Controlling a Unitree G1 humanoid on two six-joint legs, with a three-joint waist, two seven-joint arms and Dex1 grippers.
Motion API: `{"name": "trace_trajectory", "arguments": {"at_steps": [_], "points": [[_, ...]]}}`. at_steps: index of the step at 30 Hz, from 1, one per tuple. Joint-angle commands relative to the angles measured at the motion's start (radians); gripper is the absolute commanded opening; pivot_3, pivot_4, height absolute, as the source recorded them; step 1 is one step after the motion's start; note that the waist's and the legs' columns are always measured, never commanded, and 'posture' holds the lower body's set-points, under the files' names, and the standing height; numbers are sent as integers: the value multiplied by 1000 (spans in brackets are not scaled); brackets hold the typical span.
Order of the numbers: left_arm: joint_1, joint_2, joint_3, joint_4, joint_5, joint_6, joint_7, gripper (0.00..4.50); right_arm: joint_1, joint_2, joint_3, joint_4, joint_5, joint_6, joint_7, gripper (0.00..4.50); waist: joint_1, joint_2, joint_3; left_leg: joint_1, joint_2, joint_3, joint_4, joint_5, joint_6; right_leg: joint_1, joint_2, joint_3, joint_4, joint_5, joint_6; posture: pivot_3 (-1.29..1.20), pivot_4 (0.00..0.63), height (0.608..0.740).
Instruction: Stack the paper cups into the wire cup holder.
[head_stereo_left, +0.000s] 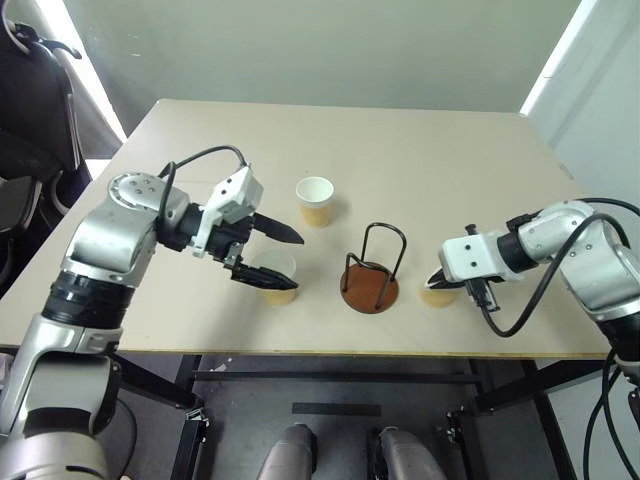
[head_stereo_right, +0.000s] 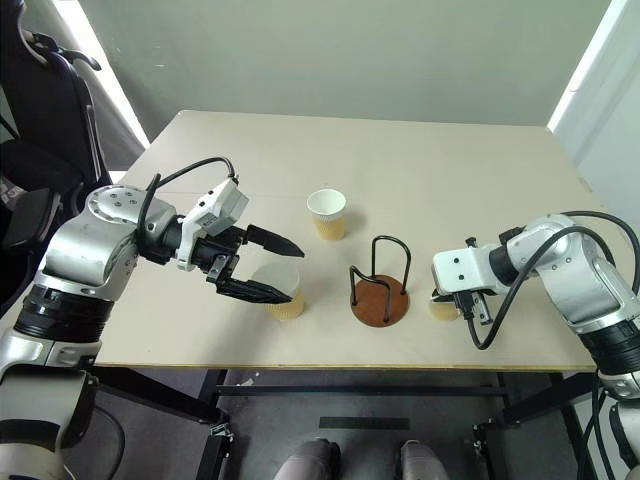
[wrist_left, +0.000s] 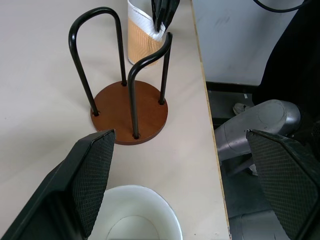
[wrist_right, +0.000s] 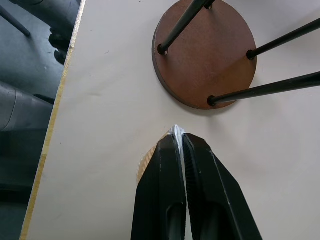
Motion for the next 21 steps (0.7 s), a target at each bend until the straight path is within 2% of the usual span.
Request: {"name": "trace_trajectory", "arguments": {"at_steps": [1, 12, 21], "points": [[-27, 4, 10, -3, -1, -19, -38, 4500, -50, 0, -49, -30, 26, 14, 3, 49, -1, 0, 0, 0, 0, 0, 0, 0, 0, 0, 0, 0, 0, 0, 0, 0, 150, 740], [-31, -4, 3, 11, 5, -34, -40, 4500, -172, 0, -103, -39, 78, 70, -1, 49, -1, 0, 0, 0, 0, 0, -1, 0, 0, -1, 0, 0, 0, -1, -2, 0, 150, 740], [-56, -17, -25, 51, 11, -64, -42, 4500, -354, 37, -148, -121, 181, 201, -8, 49, -4, 0, 0, -1, 0, 0, -2, 0, 0, -2, 0, 0, 0, -4, -6, 0, 150, 740]]}}
